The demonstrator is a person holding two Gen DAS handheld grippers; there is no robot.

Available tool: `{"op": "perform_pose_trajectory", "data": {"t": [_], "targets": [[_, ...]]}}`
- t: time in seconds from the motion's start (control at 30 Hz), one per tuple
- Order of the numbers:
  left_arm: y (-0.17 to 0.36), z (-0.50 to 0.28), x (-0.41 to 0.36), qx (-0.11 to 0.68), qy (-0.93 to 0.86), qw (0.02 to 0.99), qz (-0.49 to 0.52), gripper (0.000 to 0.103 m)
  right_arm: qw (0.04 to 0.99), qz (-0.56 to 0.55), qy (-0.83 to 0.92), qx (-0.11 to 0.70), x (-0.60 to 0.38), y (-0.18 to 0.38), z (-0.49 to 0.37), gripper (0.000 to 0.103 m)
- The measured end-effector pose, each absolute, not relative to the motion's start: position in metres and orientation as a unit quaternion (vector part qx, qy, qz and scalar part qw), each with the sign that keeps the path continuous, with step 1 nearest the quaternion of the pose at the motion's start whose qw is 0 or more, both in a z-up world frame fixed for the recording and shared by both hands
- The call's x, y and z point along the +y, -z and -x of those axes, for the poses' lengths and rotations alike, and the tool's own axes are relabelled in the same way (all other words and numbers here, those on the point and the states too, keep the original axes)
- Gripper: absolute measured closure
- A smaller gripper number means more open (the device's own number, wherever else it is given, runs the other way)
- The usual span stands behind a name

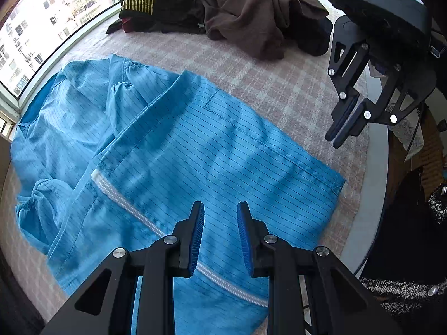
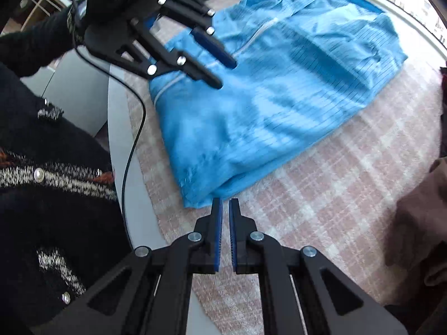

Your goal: Fold clothes

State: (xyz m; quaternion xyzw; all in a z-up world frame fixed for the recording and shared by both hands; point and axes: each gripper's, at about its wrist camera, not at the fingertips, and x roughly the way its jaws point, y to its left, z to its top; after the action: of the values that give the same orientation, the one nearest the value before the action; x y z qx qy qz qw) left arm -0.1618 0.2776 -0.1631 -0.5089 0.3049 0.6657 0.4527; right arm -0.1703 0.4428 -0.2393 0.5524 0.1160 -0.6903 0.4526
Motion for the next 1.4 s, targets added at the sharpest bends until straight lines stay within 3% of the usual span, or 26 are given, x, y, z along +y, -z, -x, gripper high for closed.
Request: {"op": "perform_pose_trajectory", "data": {"t": [0.13, 0.23, 0.3, 0.43, 0.53, 0.63, 0.8, 1.0, 1.07, 1.1, 1.2, 1.4], "targets": [[0.143, 0.154, 0.216, 0.254, -0.708, 0.411, 0.515, 0.079, 0.452, -0.499, 0.735, 0.082, 0.413, 0.233, 0.178, 0.091], [0.169, 0.149, 0.166, 0.224, -0.722, 0.363, 0.545, 0.078, 0.400, -0.539, 0.729, 0.133, 0.412, 0.267, 0.196, 0.091], [0.201, 0.154, 0.144, 0.205, -0.724, 0.328, 0.572, 0.078, 0.372, -0.547, 0.743, 0.103, 0.424, 0.273, 0.203, 0.095], [0.198, 0.155, 0.099, 0.143, -0.762, 0.290, 0.561, 0.084, 0.300, -0.532, 0.789, 0.060, 0.446, 0.226, 0.196, 0.091], [0.170, 0.132, 0.072, 0.137, -0.787, 0.296, 0.524, 0.077, 0.311, -0.501, 0.804, 0.082, 0.432, 0.189, 0.162, 0.087], [0.161, 0.114, 0.072, 0.173, -0.787, 0.329, 0.492, 0.070, 0.312, -0.500, 0.800, 0.112, 0.408, 0.195, 0.147, 0.068], [0.168, 0.108, 0.088, 0.216, -0.768, 0.375, 0.472, 0.070, 0.264, -0.579, 0.761, 0.125, 0.411, 0.253, 0.143, 0.068], [0.187, 0.103, 0.098, 0.266, -0.730, 0.409, 0.478, 0.070, 0.243, -0.543, 0.798, 0.096, 0.427, 0.194, 0.118, 0.068], [0.178, 0.093, 0.102, 0.283, -0.730, 0.433, 0.448, 0.065, 0.253, -0.524, 0.803, 0.133, 0.412, 0.187, 0.105, 0.051], [0.176, 0.090, 0.106, 0.294, -0.727, 0.441, 0.437, 0.060, 0.257, -0.515, 0.804, 0.152, 0.405, 0.186, 0.100, 0.049], [0.191, 0.093, 0.120, 0.334, -0.702, 0.451, 0.438, 0.059, 0.254, -0.523, 0.783, 0.222, 0.376, 0.227, 0.105, 0.049], [0.212, 0.096, 0.133, 0.377, -0.683, 0.451, 0.432, 0.056, 0.233, -0.534, 0.764, 0.278, 0.369, 0.267, 0.116, 0.049]]}}
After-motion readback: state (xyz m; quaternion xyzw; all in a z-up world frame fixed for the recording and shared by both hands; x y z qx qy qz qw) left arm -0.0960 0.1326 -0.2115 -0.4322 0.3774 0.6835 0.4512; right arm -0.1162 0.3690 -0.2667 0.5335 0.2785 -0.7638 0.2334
